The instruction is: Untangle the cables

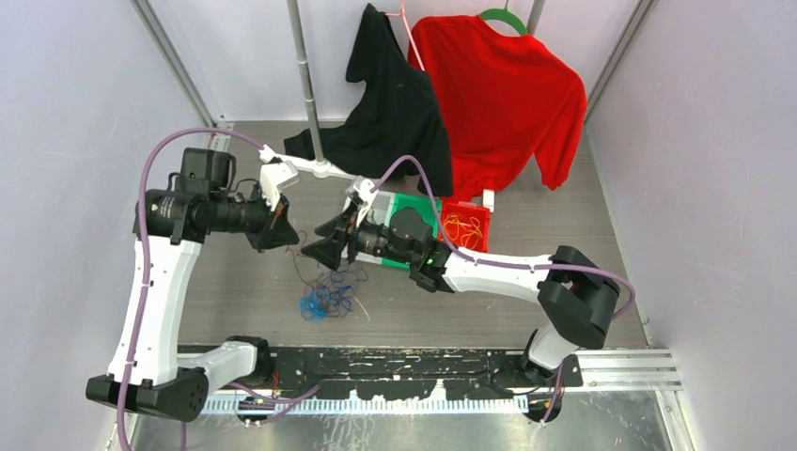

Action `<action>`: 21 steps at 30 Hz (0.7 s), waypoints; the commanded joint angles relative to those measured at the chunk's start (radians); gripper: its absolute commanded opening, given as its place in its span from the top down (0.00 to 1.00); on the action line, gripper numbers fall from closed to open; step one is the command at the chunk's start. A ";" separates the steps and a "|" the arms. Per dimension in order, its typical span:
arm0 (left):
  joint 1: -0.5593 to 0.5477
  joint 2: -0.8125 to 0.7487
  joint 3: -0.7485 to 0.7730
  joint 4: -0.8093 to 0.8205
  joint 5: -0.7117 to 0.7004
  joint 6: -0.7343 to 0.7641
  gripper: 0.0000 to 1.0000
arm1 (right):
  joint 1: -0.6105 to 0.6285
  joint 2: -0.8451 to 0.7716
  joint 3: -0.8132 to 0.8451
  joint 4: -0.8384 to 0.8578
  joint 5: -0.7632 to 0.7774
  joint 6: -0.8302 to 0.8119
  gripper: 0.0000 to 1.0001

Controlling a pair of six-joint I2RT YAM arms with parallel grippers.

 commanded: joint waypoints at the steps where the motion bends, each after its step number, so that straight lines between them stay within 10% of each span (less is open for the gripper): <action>1: -0.007 -0.028 0.064 -0.034 0.036 -0.013 1.00 | 0.029 0.002 0.048 0.104 -0.087 -0.035 0.32; 21: -0.027 0.007 0.354 -0.026 0.114 -0.105 1.00 | 0.056 0.222 0.186 0.193 -0.009 0.047 0.40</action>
